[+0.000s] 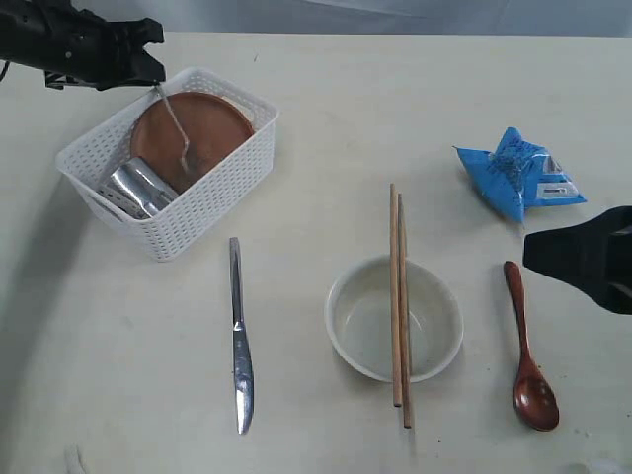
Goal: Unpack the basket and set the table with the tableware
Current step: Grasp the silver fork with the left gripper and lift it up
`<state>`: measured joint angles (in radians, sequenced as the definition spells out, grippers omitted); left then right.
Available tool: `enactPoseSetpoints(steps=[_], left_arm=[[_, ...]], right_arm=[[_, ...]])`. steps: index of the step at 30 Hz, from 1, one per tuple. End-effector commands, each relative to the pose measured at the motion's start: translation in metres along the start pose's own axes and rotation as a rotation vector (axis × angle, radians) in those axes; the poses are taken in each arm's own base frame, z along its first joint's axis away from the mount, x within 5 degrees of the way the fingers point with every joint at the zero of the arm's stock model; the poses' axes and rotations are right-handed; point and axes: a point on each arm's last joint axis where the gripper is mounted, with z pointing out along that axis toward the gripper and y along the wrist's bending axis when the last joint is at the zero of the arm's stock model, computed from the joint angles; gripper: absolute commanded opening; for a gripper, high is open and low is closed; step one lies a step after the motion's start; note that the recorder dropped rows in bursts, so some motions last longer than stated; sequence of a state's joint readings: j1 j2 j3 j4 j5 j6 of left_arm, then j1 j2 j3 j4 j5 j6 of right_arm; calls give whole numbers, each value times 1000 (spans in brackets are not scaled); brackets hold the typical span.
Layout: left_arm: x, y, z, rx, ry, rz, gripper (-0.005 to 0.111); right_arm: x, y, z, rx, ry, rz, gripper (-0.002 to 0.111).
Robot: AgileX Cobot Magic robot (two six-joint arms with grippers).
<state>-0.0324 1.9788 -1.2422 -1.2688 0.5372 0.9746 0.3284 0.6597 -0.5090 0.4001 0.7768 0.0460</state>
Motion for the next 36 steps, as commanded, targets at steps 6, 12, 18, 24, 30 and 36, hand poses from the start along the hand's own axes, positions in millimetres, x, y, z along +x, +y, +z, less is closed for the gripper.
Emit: enactPoseSetpoints(steps=[6, 12, 18, 24, 30, 36], left_arm=[[-2, 0, -1, -6, -12, -7, 2], [-2, 0, -1, -6, -12, -7, 1], [-4, -1, -1, 10, -26, -49, 0], [-5, -2, -1, 14, -39, -71, 0], [-9, -4, -1, 27, -62, -89, 0], [-25, -14, -6, 86, -94, -84, 0]], right_arm=[[-2, 1, -2, -4, -23, -18, 34], [-2, 1, -2, -4, -23, -19, 34], [-2, 1, -2, -4, -23, -21, 34], [-2, 1, -2, -1, -23, -24, 34], [-2, 0, -2, 4, -23, -38, 34], [-2, -1, -2, 15, -23, -49, 34]])
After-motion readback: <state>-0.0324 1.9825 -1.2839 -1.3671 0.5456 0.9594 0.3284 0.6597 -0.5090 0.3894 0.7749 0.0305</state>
